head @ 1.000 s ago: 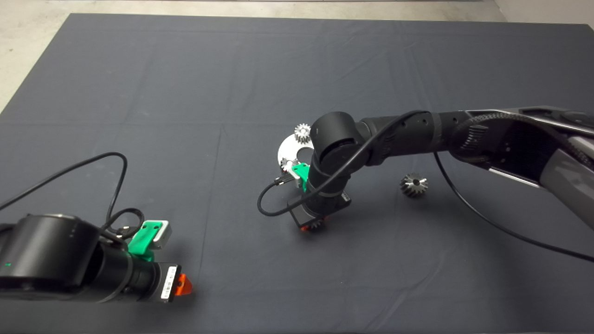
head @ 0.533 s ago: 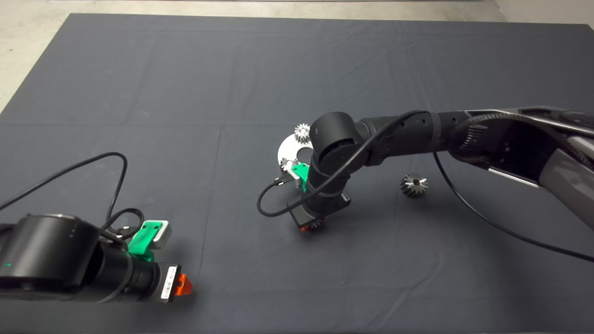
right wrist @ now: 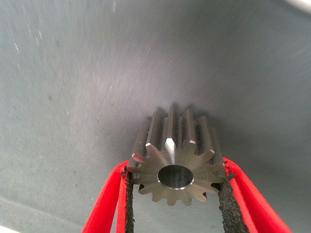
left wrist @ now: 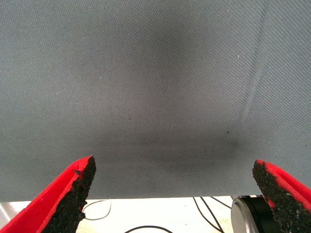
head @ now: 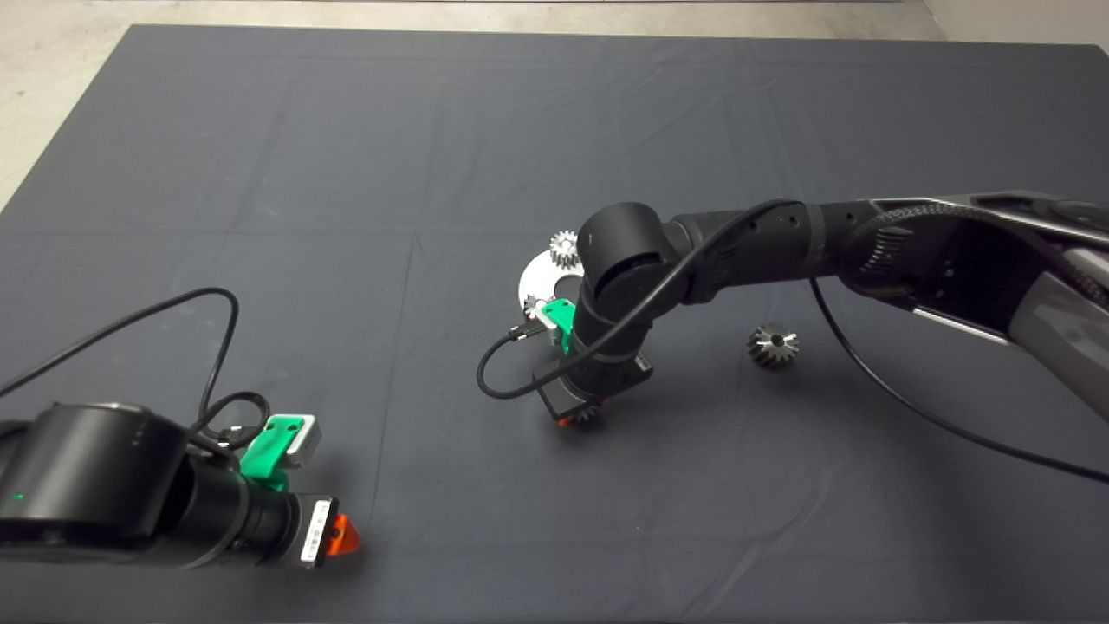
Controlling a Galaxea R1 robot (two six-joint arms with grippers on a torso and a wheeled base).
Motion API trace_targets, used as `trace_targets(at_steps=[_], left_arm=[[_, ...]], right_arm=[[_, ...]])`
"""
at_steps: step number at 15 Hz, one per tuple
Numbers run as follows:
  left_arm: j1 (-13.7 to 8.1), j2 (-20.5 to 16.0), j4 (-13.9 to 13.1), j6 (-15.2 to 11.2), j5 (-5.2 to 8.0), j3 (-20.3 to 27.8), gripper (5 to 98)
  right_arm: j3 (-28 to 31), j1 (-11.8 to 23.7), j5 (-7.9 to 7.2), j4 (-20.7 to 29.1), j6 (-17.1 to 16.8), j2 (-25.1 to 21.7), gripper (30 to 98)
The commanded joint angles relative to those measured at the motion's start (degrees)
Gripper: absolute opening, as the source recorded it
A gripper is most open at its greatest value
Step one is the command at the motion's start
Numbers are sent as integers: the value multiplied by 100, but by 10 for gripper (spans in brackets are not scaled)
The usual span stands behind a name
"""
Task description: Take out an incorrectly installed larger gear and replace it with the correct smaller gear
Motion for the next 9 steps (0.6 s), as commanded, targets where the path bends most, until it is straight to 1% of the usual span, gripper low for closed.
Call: trace_targets(at_steps=[1,3,5,6,7,8,9], left_arm=[[108,1,65,-16,210,-41,839],[116,-8,114,-16,210,-19,839],[116,-25,114,-16,219,18,839],[116,-77,105,-25,228,67,839],[116,-166,105,-47,228,178,839],[116,-266,105,-105,235,301,839],[116,-350,114,-139,236,384,839]], right_arm=[[136,645,-624,273,-19,23,351],[229,1013,-615,450,-19,-46,351],[535,1399,-596,459,47,-240,350],[764,1655,-573,457,169,-413,350],[893,1826,-580,450,305,-508,349],[1066,1899,-572,431,351,-614,349],[1378,1917,-579,423,419,-800,351]])
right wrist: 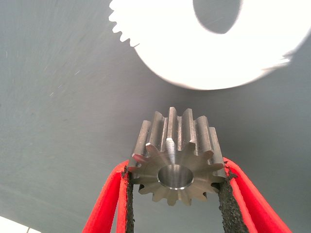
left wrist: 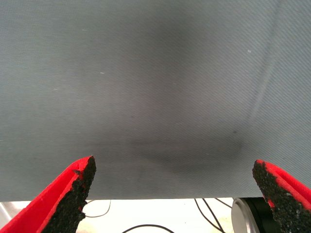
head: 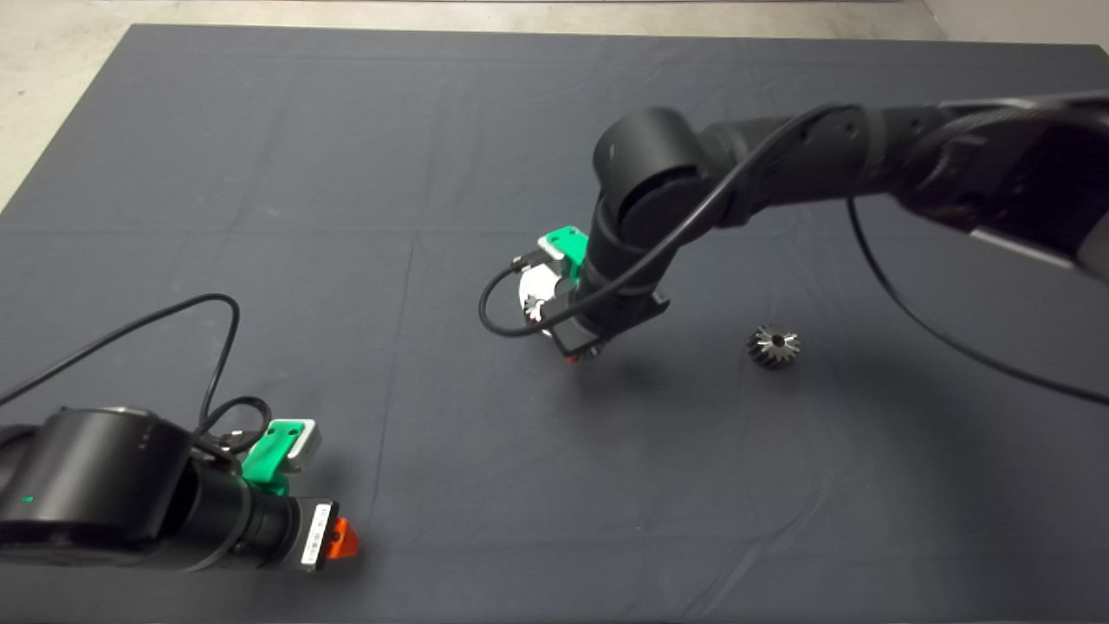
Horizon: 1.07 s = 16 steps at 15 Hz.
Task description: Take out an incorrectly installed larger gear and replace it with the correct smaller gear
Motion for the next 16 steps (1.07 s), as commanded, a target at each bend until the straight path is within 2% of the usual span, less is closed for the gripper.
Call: trace_targets(at_steps=[1,4,6,10,13,16], left_arm=[[20,-356,72,-131,237,403,839],[20,-465,63,-122,237,518,839],[20,-421,63,-122,237,518,839],[20,-413,55,-113,237,518,839],[19,-404,55,-113,228,509,839],[20,-388,55,-113,237,509,839]], right_arm=[[954,641,-599,203,371,-601,350],[705,614,-608,99,349,-690,349],[320,420,-609,54,282,-664,349],[-909,324,-608,104,-389,-351,352],[-1453,386,-591,728,-761,-32,351],[-1560,447,-599,990,-807,31,348]])
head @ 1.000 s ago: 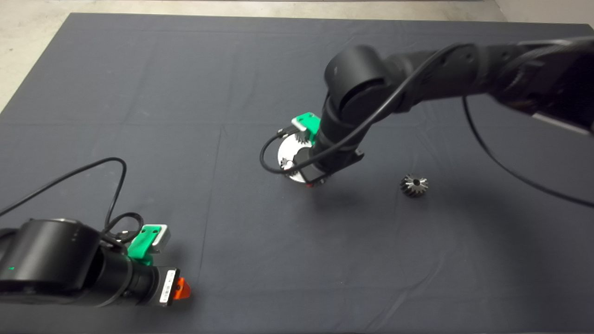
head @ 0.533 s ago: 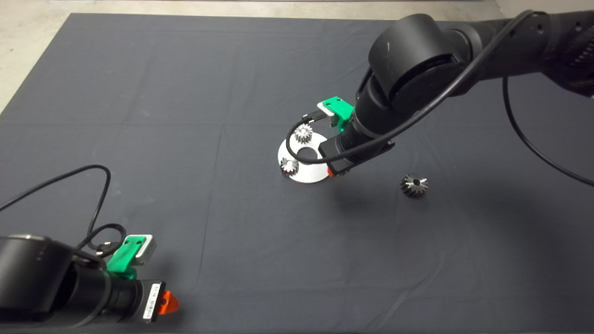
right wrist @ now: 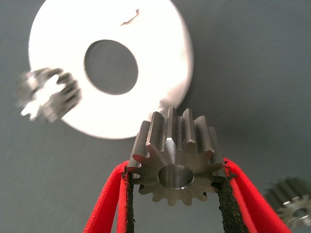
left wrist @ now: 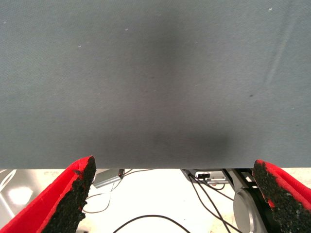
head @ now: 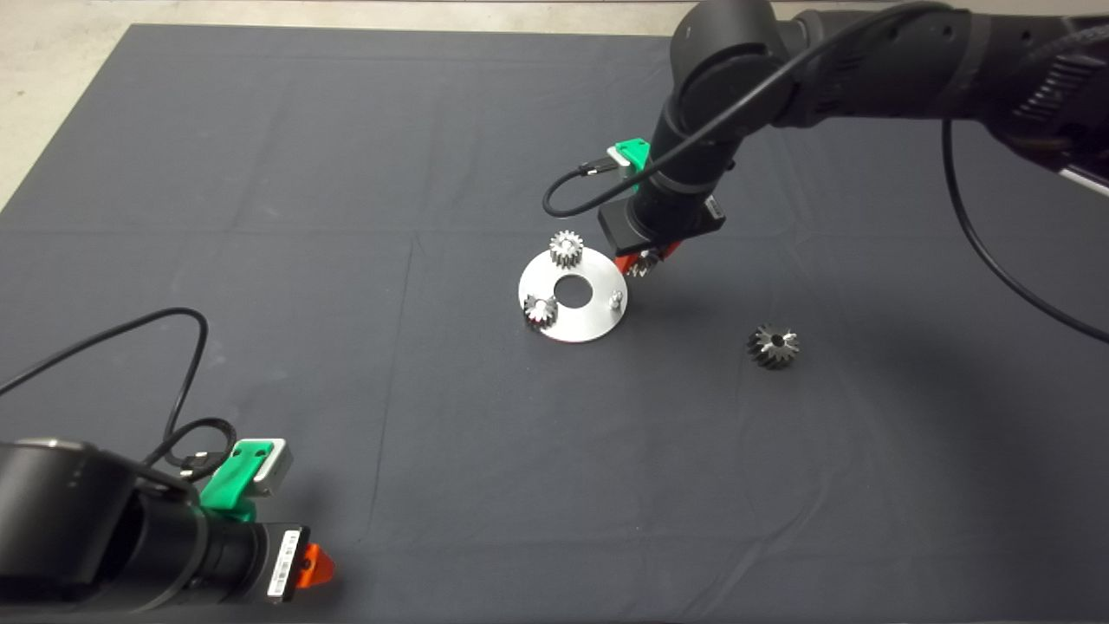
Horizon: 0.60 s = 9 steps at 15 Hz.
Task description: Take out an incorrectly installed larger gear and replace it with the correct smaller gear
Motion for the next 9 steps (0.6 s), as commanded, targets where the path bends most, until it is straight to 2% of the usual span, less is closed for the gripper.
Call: trace_targets(at_steps=[1,4,9], left_arm=[[-8,-8,49,-32,242,95,839],[53,62,49,-32,242,60,839],[71,132,50,-32,242,15,839]], right_arm=[[-285,226,-582,791,-242,229,349],[-498,226,-582,1135,-300,282,348],[-891,157,-581,1151,-711,301,348]])
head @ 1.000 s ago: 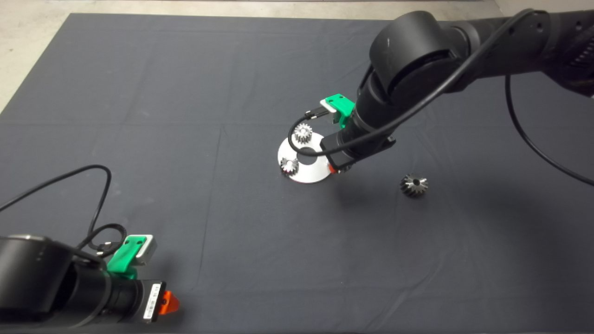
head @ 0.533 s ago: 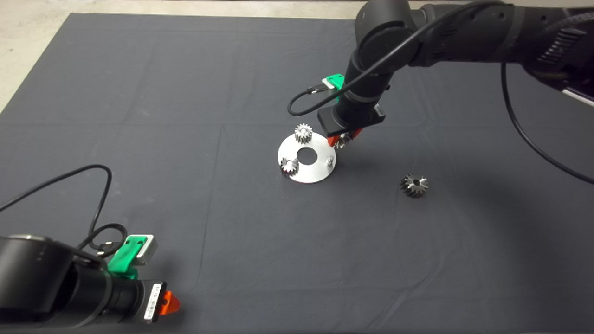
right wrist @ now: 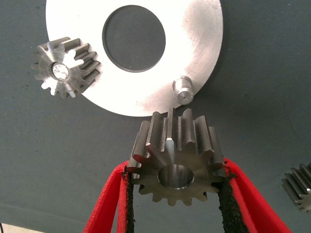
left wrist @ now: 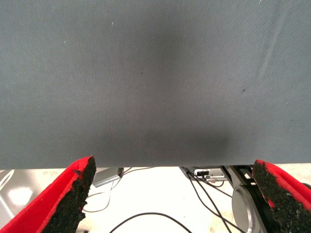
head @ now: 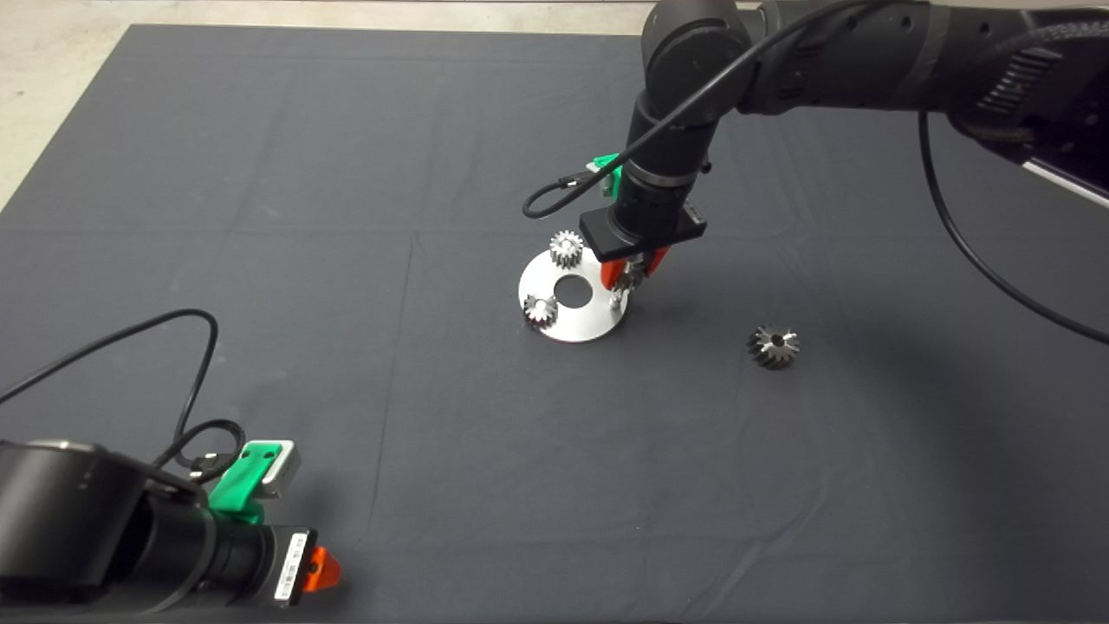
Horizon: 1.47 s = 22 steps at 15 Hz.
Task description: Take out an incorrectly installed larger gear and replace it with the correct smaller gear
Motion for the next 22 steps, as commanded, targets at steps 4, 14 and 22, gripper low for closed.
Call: trace_targets(at_steps=[4,14,22], left_arm=[[8,76,50,-40,242,-2,839],[8,76,59,-32,242,-78,839],[8,95,68,-14,242,-90,839]], right_arm=[[-330,92,-619,315,-291,218,349],[-1019,-391,-619,-128,-593,435,345],[-1176,-391,-628,-242,-702,458,342]])
